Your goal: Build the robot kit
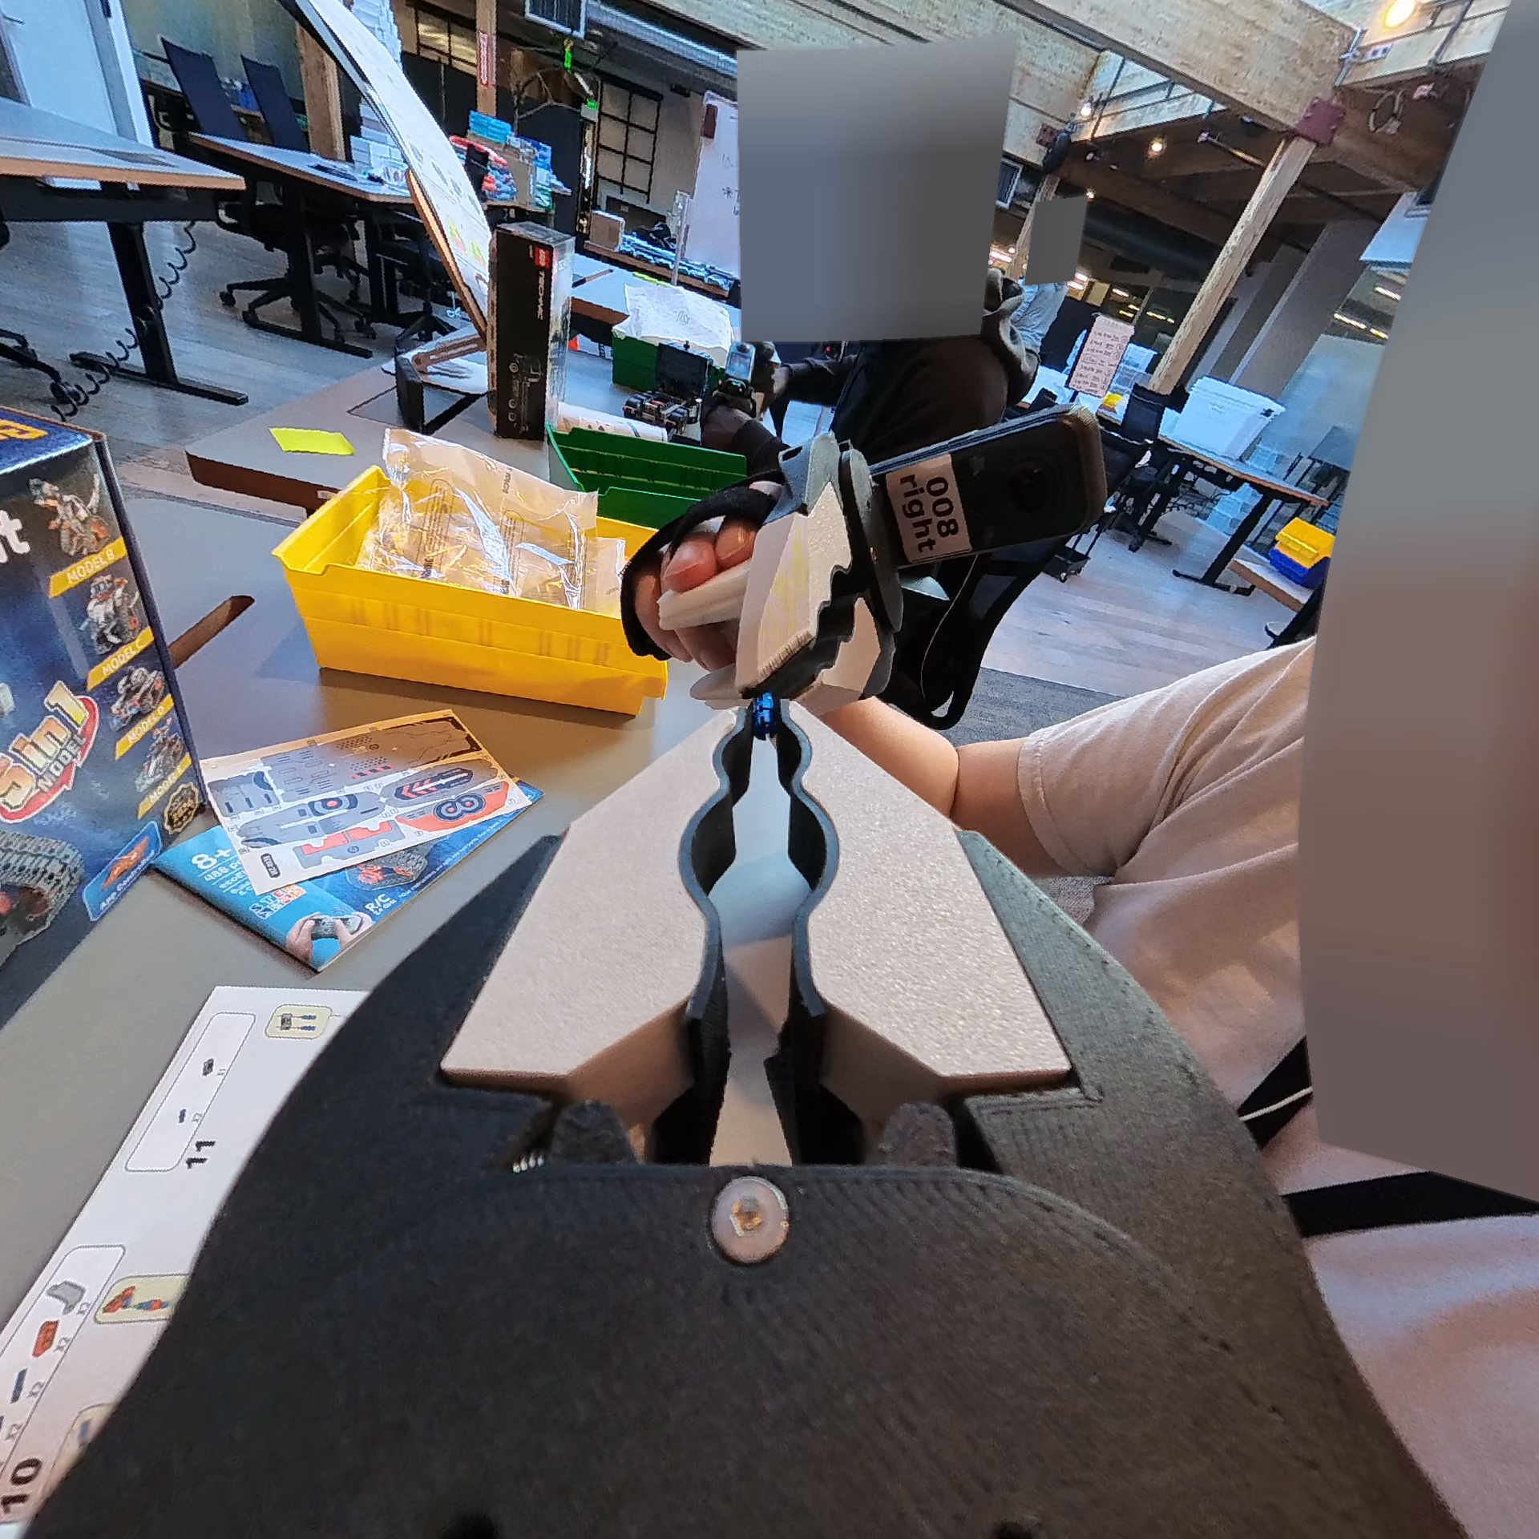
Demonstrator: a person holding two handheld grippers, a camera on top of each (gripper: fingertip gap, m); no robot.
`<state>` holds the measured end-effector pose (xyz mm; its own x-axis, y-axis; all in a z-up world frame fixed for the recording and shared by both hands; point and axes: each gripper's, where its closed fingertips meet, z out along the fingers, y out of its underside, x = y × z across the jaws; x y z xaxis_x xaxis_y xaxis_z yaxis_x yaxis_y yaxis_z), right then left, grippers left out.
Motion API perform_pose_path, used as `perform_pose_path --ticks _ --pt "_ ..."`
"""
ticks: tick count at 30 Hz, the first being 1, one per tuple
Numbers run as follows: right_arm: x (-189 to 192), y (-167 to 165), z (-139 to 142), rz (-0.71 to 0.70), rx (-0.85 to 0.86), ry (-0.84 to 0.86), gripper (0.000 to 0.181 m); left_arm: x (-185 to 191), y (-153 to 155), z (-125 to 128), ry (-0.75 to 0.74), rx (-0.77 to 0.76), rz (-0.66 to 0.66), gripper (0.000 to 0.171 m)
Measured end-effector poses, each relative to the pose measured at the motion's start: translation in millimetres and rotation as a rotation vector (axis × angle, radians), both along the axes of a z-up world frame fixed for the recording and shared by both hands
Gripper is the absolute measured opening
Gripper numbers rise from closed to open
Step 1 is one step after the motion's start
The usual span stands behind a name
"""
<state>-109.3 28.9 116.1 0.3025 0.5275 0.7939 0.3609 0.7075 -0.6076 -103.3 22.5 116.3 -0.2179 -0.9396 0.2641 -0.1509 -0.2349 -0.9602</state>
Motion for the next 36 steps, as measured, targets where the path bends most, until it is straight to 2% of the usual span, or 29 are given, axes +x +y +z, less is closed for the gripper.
perform_pose_path --ticks 6,11,13,16,19,23,25,28,36 --pt "-0.1 2.2 1.3 -0.010 0.009 0.016 0.003 -0.4 3.4 1.1 0.000 -0.036 0.009 0.003" --pt "10.8 10.4 -6.8 0.021 -0.117 0.039 0.030 -11.7 11.3 8.3 -0.028 -0.036 0.042 0.003" --pt "15.1 15.4 -32.5 0.061 -0.269 -0.022 0.037 -20.3 14.6 13.6 -0.045 -0.037 0.057 0.003" --pt "19.5 11.6 -95.7 0.122 -0.554 -0.244 0.031 -34.9 19.0 20.7 -0.059 -0.025 0.088 0.003" --pt "28.1 24.3 -158.3 0.071 -0.692 -0.416 0.028 -51.7 21.3 31.1 -0.096 -0.009 0.116 0.003" --pt "39.6 27.0 -221.0 0.132 -0.819 -0.398 0.023 -63.3 25.6 36.2 -0.111 0.003 0.148 0.003" --pt "42.3 28.4 -235.8 0.147 -0.870 -0.358 0.022 -63.2 26.4 35.7 -0.109 -0.005 0.146 0.003" --pt "42.9 29.1 -254.0 0.142 -0.896 -0.411 0.021 -59.0 27.5 32.0 -0.094 -0.009 0.146 0.003" --pt "41.7 33.0 -275.4 0.134 -0.946 -0.473 0.013 -50.5 27.2 23.1 -0.050 -0.009 0.140 0.003"
